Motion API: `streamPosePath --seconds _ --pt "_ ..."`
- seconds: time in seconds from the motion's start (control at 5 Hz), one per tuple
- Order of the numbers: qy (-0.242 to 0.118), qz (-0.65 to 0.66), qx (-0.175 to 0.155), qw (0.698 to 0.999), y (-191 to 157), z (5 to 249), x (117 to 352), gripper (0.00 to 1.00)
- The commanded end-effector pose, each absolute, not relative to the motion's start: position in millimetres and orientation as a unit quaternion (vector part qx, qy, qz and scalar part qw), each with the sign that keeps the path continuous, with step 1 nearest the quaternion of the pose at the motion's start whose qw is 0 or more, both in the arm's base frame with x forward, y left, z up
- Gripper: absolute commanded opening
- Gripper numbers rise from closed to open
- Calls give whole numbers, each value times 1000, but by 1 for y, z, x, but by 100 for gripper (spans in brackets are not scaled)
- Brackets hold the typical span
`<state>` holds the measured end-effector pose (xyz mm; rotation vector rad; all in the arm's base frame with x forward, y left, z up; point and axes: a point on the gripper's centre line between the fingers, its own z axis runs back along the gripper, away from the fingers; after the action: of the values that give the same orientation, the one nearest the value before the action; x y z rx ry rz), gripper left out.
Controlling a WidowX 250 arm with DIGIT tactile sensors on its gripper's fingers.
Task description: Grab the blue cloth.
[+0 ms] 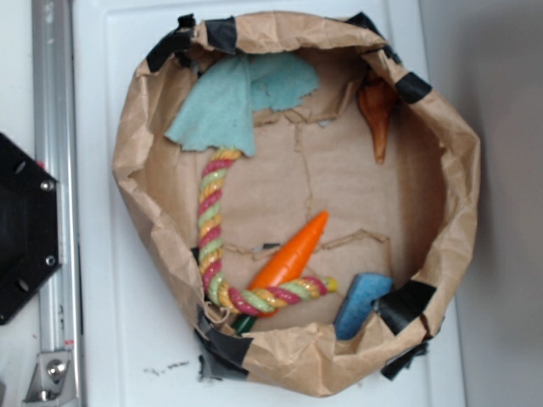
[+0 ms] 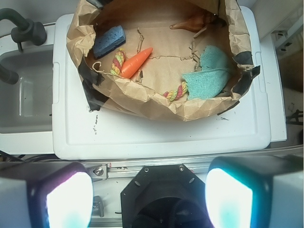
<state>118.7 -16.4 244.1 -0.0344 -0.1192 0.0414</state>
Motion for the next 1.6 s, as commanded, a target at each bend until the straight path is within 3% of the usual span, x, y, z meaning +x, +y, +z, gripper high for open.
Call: streamPosePath --seconds 0.0,0.2,0.4,0.6,0.8,1.0,1.2,1.4 --pt "-60 21 -17 998 -16 244 119 100" --pt "-68 128 30 989 4 199 169 100" --pt "-73 183 49 979 16 181 215 100" --pt "-89 269 54 957 34 151 244 100" --pt "-91 357 71 927 51 126 253 100" --pt "-57 427 72 900 60 87 260 100" --pt "-6 494 93 864 60 44 252 100" --pt "4 526 126 841 81 34 232 100"
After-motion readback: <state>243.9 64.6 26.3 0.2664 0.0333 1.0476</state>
